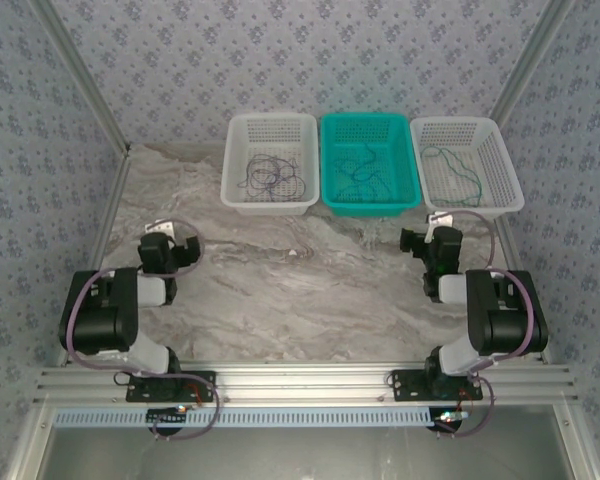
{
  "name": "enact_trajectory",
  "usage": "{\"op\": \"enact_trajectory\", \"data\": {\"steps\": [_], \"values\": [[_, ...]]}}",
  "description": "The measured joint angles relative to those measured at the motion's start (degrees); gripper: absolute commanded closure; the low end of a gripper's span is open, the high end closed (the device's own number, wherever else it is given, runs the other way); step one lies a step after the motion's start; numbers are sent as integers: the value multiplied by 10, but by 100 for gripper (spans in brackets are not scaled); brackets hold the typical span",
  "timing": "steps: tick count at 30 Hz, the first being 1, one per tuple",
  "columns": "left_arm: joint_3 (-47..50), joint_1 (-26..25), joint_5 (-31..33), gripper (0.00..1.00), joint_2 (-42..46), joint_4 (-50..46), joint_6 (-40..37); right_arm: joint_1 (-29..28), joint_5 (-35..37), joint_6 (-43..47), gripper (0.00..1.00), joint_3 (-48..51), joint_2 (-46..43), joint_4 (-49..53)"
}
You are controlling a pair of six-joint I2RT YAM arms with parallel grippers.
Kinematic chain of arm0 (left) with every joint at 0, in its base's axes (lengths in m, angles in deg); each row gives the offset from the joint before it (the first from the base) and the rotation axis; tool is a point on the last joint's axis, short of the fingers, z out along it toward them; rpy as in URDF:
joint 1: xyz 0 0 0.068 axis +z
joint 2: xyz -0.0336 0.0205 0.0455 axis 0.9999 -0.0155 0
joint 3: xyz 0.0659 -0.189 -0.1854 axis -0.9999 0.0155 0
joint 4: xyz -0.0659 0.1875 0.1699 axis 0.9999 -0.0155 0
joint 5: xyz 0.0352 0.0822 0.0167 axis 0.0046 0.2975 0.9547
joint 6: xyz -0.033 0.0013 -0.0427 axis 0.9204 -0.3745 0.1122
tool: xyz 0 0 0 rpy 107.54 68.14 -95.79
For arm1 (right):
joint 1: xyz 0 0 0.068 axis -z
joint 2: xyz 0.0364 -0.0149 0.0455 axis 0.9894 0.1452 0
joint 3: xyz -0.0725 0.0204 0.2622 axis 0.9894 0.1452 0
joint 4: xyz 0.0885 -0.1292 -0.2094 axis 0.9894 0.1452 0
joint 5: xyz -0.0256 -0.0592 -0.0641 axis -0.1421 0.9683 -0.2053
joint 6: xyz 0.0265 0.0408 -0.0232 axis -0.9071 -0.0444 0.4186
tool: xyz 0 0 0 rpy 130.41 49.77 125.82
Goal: Untangle the cables
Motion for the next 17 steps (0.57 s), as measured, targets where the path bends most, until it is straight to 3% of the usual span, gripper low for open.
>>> {"op": "enact_trajectory", "data": {"steps": [17], "values": [[-13,-10,-27,1,0,21,-10,1,-28,2,0,0,0,-5]]}}
